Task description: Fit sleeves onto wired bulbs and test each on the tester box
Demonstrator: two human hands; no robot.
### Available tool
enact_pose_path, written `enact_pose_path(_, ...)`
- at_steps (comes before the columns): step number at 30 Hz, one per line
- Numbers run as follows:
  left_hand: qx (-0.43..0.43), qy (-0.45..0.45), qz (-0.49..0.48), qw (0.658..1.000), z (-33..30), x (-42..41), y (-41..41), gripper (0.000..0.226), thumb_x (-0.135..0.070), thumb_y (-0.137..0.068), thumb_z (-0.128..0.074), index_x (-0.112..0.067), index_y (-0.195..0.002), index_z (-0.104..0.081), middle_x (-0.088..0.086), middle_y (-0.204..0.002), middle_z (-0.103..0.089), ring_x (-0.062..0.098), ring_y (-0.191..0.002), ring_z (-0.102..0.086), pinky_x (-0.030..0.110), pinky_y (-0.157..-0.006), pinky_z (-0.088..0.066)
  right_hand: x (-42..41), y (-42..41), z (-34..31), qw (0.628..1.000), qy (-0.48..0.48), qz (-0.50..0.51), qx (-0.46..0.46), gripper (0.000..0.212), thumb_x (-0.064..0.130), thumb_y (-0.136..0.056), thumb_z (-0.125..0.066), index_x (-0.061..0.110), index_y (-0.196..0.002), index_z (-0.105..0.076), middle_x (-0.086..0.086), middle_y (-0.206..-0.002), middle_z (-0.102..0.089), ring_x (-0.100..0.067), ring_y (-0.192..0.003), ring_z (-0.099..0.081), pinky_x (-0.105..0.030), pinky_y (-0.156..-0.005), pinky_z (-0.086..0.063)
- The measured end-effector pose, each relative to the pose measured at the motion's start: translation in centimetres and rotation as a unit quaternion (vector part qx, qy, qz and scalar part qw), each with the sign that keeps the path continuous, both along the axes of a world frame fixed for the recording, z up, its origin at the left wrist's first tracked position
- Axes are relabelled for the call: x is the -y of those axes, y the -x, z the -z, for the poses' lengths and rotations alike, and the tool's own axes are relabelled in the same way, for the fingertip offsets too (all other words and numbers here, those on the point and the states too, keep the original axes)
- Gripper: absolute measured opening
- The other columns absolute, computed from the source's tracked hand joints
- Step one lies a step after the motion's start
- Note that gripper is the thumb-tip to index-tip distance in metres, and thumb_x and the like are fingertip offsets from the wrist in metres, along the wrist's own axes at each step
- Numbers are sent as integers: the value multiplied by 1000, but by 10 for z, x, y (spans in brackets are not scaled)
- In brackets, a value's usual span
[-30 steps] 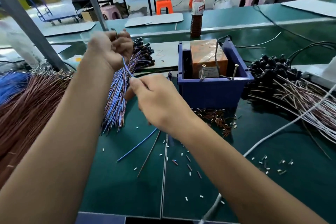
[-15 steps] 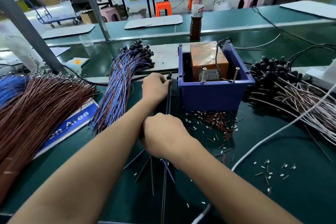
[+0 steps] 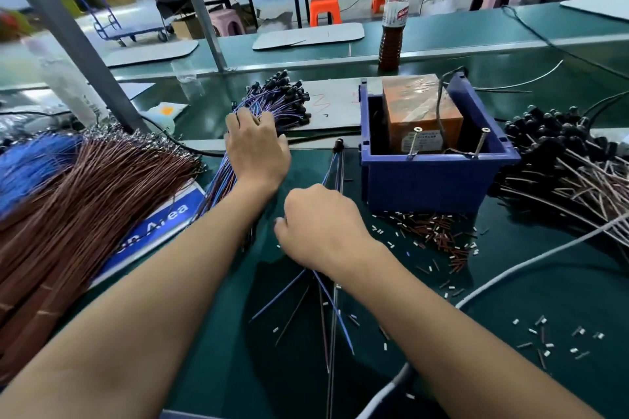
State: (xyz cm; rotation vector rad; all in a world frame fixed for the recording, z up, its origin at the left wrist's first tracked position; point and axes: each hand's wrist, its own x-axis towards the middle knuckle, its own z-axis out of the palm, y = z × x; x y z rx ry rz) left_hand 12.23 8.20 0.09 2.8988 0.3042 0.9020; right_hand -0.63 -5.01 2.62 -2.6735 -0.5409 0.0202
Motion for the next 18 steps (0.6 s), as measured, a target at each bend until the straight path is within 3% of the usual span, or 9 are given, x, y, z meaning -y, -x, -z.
enact_pose_path(4,-27,5,-27,999,1,-13,-13,35,-36,-97,-57,-11,-122,-58,17,-133,-49,38,-127,-41,51,-100,-43,-19,-28,1,998,-55,25,19,27,32,-99,-56,17,-79,-48,-15,-102,-68,-40,-94,-65,-36,-68,-36)
enact_pose_path(9,-105,62,-13,992,-10,-32,-43,48,-37,-106,-41,-10,-145,-43,20,-162,-32,37,-149,-25,51,-117,-28,-41,-68,10,996,-71,45,6,16,20,-98,-56,8,-104,-65,-19,-114,-67,-45,-105,-66,-37,-71,-37)
enact_pose_path(13,-82,101,5,991,-22,-41,-56,37,-28,-108,-43,-3,-133,-48,23,-134,-58,41,-127,-49,51,-102,-42,-48,-88,21,999,-37,32,-17,22,19,-97,-59,6,-112,-68,-20,-115,-69,-45,-108,-66,-36,-73,-40)
enact_pose_path(18,-7,45,22,999,-25,-39,-56,21,-19,-103,-58,-5,-118,-62,16,-115,-70,36,-112,-62,44,-93,-50,-50,-98,25,1000,-1,27,2,26,27,-98,-60,9,-114,-69,-17,-114,-71,-43,-109,-66,-35,-72,-39)
